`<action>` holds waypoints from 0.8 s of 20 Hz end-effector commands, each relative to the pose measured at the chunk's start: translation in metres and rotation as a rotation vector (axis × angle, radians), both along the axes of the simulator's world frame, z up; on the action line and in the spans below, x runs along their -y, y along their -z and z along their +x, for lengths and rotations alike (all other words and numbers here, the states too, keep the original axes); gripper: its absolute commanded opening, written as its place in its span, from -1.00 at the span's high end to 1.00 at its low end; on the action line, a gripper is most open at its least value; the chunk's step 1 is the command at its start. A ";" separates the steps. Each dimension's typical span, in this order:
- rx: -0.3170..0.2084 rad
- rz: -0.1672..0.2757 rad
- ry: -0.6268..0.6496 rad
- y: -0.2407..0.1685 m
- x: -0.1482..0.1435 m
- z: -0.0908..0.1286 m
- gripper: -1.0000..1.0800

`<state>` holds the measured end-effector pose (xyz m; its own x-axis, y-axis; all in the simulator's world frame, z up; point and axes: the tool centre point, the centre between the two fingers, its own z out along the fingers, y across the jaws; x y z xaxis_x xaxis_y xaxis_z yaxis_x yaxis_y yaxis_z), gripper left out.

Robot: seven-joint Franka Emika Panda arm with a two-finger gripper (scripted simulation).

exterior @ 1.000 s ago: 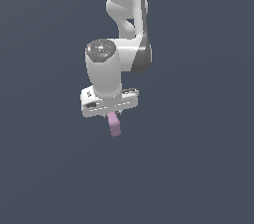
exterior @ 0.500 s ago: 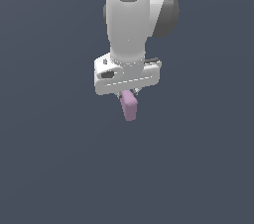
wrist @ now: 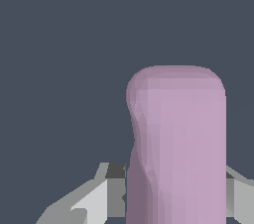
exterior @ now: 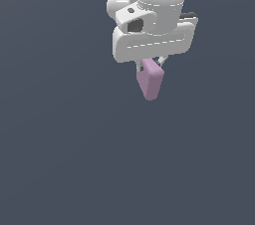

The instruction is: Pick up the object and move it to a goal position.

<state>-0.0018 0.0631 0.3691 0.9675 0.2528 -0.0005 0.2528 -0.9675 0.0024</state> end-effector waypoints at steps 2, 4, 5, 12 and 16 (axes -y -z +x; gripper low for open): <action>0.000 0.000 0.000 -0.037 -0.021 -0.006 1.00; 0.000 0.000 0.000 -0.057 -0.033 -0.009 1.00; 0.000 0.000 0.000 -0.067 -0.039 -0.010 1.00; 0.000 0.002 0.001 -0.122 -0.071 -0.016 1.00; 0.000 0.002 0.001 -0.142 -0.082 -0.018 1.00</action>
<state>-0.0191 0.1415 0.5034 0.9675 0.2527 0.0006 0.2527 -0.9675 0.0003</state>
